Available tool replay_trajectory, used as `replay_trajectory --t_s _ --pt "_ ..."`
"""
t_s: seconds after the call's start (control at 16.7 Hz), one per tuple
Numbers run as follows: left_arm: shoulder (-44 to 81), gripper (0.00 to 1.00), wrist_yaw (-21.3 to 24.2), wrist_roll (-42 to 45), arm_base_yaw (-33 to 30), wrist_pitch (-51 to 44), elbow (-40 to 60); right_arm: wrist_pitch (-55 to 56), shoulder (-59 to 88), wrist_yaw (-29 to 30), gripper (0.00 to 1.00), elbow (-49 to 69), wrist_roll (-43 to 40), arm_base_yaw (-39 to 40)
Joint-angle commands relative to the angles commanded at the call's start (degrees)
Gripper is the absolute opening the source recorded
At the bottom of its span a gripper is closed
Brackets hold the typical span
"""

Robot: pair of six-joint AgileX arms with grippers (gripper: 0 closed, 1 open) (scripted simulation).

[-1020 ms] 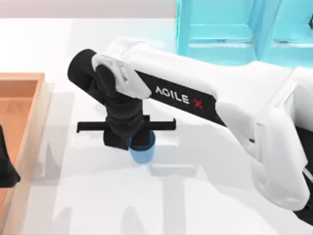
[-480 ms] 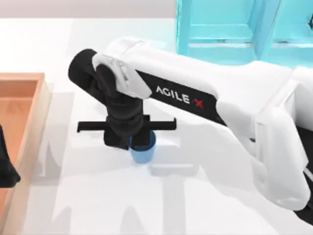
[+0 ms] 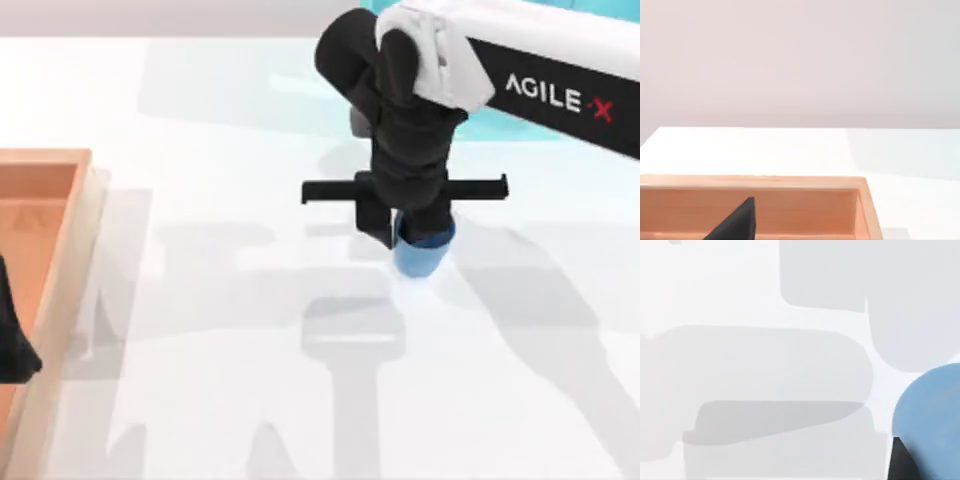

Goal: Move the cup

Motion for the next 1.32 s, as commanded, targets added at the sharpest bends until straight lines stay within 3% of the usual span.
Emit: replay_trajectory --t_s 0.3,0.54,0.96,1.32 --pt "0.0 1.0 0.0 0.0 0.0 0.0 0.0 3.7 -17.3 -1.9 0.0 -22.1 -13.4 -13.3" --pt "0.0 1.0 0.0 0.0 0.0 0.0 0.0 5.0 -24.8 -2.6 0.0 -30.5 -19.9 -19.9" --pt "0.0 1.0 0.0 0.0 0.0 0.0 0.0 5.9 -24.8 -2.5 0.0 -31.8 -20.6 -20.3" --pt "0.0 1.0 0.0 0.0 0.0 0.0 0.0 17.5 -21.4 -2.6 0.0 -39.2 -21.6 -21.5"
